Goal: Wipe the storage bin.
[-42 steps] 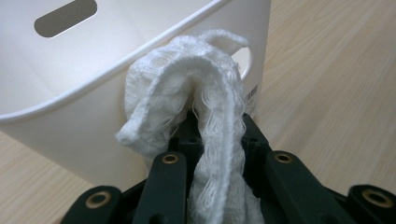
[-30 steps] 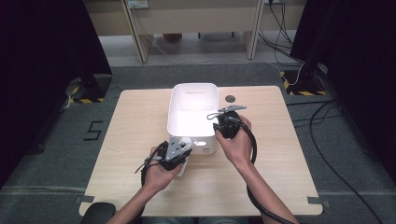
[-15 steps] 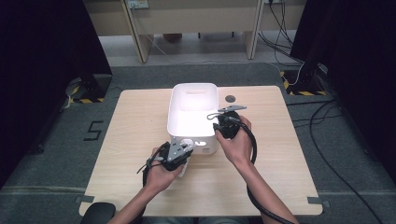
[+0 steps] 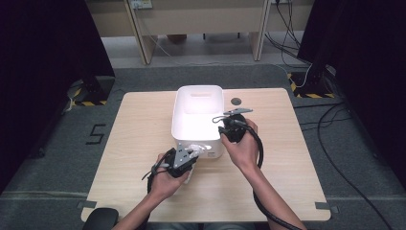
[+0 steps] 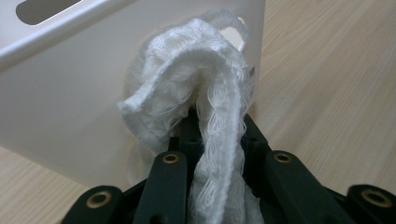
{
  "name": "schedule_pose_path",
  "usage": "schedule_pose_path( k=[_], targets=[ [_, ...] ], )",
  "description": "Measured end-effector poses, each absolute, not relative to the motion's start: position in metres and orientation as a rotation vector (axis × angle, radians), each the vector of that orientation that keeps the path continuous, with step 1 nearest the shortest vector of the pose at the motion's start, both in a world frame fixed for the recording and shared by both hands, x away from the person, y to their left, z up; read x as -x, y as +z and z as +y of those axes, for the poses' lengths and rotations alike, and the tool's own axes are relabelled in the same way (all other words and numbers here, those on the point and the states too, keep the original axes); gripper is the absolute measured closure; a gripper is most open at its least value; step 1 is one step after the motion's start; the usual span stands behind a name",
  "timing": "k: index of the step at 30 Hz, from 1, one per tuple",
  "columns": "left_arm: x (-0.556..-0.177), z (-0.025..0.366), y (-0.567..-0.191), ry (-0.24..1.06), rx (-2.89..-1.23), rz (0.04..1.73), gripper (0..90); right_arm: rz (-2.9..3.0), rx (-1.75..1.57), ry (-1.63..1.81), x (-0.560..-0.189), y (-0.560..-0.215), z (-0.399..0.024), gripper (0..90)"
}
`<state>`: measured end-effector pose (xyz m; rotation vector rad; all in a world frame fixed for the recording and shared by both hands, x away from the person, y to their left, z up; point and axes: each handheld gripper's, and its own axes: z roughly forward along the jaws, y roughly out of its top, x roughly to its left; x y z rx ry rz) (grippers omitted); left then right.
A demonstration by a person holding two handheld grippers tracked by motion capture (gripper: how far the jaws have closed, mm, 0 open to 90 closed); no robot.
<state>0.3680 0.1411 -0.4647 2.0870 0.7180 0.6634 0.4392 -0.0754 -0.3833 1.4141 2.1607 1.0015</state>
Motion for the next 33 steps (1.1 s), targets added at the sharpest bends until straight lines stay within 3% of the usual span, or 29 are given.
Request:
schedule_pose_path(
  k=[33],
  targets=[
    [-0.377,0.126,-0.497,0.604,-2.184,0.741,76.2,2.153,-1.410,1.006,-0.440,-0.384,-0.075,72.2]
  ],
)
